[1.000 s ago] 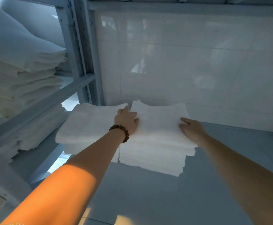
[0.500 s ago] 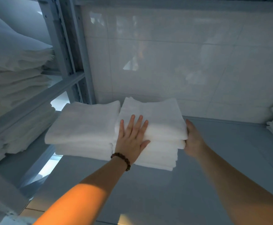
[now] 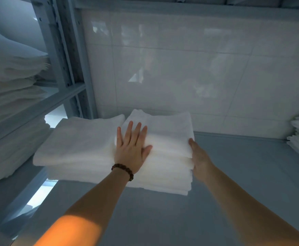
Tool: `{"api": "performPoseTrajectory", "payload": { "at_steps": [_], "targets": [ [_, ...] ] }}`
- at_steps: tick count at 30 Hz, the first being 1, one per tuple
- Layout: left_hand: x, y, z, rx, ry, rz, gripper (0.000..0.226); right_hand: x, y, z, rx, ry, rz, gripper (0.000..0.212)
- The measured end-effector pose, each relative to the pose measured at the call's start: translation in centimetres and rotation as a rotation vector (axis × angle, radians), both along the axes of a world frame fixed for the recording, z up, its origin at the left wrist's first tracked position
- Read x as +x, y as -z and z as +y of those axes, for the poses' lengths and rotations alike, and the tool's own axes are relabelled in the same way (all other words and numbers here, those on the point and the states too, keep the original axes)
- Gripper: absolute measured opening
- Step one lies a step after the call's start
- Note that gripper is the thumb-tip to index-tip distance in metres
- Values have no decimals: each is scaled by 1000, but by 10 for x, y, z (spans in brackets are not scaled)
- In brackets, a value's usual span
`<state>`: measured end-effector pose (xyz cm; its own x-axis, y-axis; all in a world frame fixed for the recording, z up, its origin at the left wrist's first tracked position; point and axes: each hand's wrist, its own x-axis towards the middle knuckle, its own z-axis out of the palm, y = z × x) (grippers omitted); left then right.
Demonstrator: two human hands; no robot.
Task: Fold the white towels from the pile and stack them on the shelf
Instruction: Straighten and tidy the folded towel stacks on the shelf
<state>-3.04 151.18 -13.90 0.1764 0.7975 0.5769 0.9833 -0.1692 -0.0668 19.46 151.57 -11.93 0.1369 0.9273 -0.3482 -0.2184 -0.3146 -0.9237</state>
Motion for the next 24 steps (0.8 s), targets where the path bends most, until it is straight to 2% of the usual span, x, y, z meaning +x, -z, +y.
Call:
{"api": "performPoseTrajectory", "payload": {
  "at_steps": [3,6,10,24],
  "targets": [
    [8,1,-8,42,66,-30,61,20,-9,-1,84,-153,148,46],
    [19,2,-10,39,104,-36,61,18,-16,3,71,-126,264,52],
    [14,3,0,28,16,-62,61,-6,-13,9,71,-89,240,50],
    [7,12,9,36,51,-69,56,0,3,17,100,-175,213,46]
  ]
}}
